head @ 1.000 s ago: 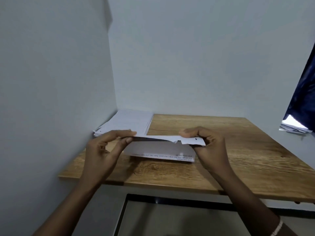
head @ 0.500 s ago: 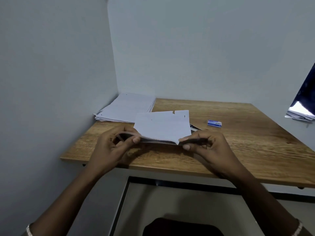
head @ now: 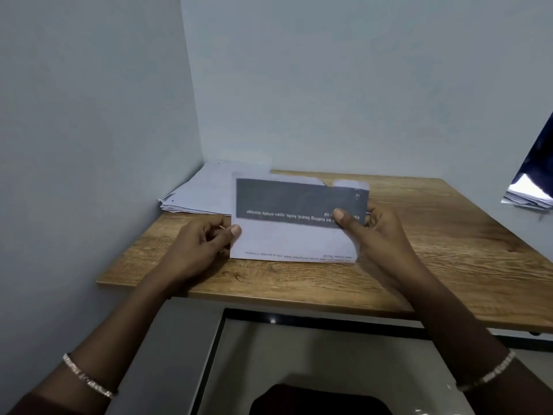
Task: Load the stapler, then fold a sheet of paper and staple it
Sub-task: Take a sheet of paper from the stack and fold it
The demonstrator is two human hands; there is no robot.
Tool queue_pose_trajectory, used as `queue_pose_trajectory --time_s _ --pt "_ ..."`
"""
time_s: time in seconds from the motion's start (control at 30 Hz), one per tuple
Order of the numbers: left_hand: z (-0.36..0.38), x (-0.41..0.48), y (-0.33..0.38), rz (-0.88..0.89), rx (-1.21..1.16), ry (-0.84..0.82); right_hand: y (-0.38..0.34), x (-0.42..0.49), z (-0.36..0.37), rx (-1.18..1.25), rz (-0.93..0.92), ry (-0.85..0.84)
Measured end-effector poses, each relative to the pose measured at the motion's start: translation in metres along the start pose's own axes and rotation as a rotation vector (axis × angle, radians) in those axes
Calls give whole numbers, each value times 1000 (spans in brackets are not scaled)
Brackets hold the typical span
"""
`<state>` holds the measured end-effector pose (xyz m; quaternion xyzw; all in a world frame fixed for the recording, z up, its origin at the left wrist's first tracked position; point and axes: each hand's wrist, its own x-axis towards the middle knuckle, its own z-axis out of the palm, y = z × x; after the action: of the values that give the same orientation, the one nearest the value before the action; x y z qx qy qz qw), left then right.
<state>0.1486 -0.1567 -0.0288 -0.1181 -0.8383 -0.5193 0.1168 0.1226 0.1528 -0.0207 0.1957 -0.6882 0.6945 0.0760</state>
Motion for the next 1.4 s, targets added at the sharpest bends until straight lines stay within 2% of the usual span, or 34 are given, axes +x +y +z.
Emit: queue_pose_trajectory --time_s 0.1,0.2,0.27,0.33,0.4,0.47,0.53,0.6,0.67,0.8,0.83,0.9,1.0,1.1,1.23,1.4 --pt "7 10 -2 -110 39 85 5 18 6 5 85 116" --pt "10 14 -1 -191 102 179 12 32 11 -155 167 204" --pt "12 14 0 -222 236 215 17 39 14 -309 214 211" --pt "14 10 2 -204 389 233 21 43 17 -490 232 191" --pt "18 2 3 -75 519 235 25 44 19 -594 222 195" --pt "21 -6 8 114 599 169 28 44 22 -644 199 210" --pt "27 -11 13 234 591 -12 30 45 25 -701 178 229" --pt "36 -19 17 280 584 -203 31 45 28 -766 158 235" --pt "45 -25 16 300 627 -293 25 40 33 -868 108 231" --pt "50 -33 16 273 650 -281 9 12 48 -1283 -275 268" --pt "51 -37 15 273 667 -273 6 3 54 -1273 -365 260" --pt "53 -44 15 270 686 -230 6 -19 66 -1097 -435 120" --pt "54 -51 16 238 651 -179 11 -45 75 -1041 -366 -101" --pt "52 -55 16 232 628 -183 9 -52 73 -1044 -308 -166" --pt "47 -58 21 211 603 -165 3 -58 58 -1051 -279 -173" --pt "38 -69 25 243 678 -137 2 -63 28 -1052 -224 -4"
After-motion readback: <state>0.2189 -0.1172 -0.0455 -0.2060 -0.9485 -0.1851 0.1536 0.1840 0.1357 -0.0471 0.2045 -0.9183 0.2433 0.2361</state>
